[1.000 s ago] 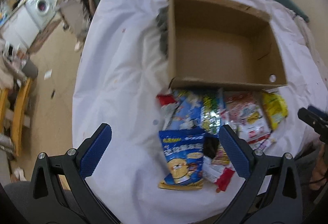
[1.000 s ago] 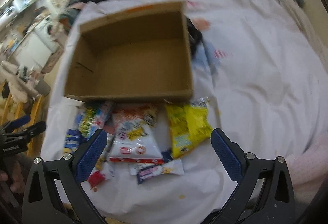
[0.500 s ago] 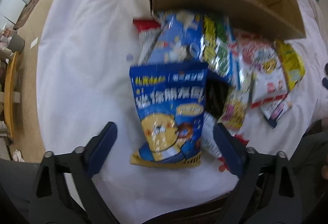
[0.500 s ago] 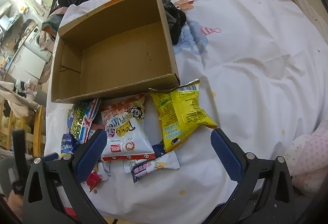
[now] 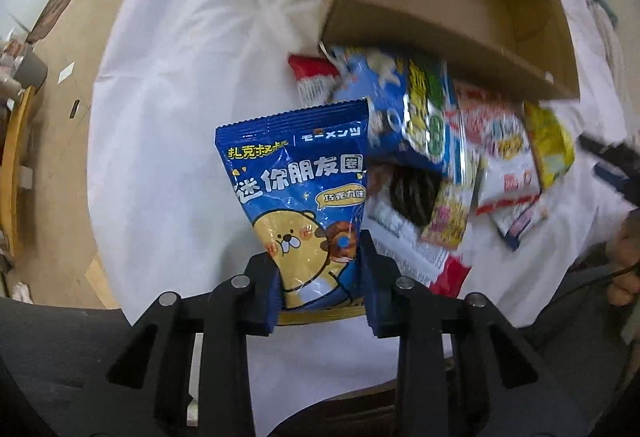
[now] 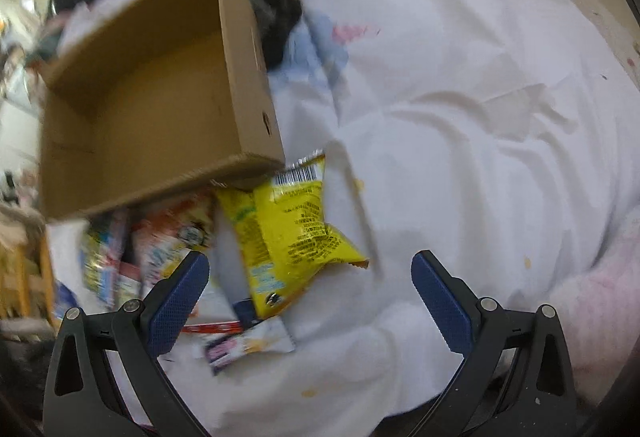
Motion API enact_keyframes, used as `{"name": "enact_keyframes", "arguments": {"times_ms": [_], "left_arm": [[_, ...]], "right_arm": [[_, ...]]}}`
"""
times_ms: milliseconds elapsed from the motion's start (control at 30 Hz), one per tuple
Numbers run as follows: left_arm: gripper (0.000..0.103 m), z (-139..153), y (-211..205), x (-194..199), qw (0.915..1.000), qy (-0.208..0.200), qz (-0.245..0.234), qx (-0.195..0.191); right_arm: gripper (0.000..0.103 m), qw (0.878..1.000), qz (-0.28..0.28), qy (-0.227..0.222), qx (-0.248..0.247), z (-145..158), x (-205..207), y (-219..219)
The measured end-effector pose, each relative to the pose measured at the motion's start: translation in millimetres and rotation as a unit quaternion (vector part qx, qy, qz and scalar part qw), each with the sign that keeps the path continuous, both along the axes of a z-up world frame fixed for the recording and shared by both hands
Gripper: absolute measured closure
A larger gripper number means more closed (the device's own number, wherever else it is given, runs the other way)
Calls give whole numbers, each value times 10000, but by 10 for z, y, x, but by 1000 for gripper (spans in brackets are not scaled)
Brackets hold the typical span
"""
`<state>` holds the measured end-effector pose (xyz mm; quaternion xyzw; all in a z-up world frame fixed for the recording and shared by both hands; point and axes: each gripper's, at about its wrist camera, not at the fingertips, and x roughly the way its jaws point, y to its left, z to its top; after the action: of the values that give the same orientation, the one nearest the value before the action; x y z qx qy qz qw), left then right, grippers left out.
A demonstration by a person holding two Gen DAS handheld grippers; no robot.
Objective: Organize snacks
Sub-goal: 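Grasp the blue bear packet with left tool while right tool grasps the yellow chip bag, then carry both packets into the box and open both tools to release them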
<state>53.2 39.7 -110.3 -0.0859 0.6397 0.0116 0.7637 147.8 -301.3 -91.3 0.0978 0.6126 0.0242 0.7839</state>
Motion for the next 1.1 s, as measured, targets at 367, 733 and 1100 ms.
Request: {"name": "enact_keyframes", "arguments": {"times_ms": [367,733,1100], "left_arm": [[74,47,72,-31,9998,-187,76,-82],[75,94,1,-62,9991,-422,46,93],[75,318,-11,-72,9962,-803,108,310]], "right_arm": [[4,9886,880,470,-1129,-483,317,475],[50,9974,430,231,-523,-151,78,237],[52,9910,-914,-781,591,468,-460,-374]]}}
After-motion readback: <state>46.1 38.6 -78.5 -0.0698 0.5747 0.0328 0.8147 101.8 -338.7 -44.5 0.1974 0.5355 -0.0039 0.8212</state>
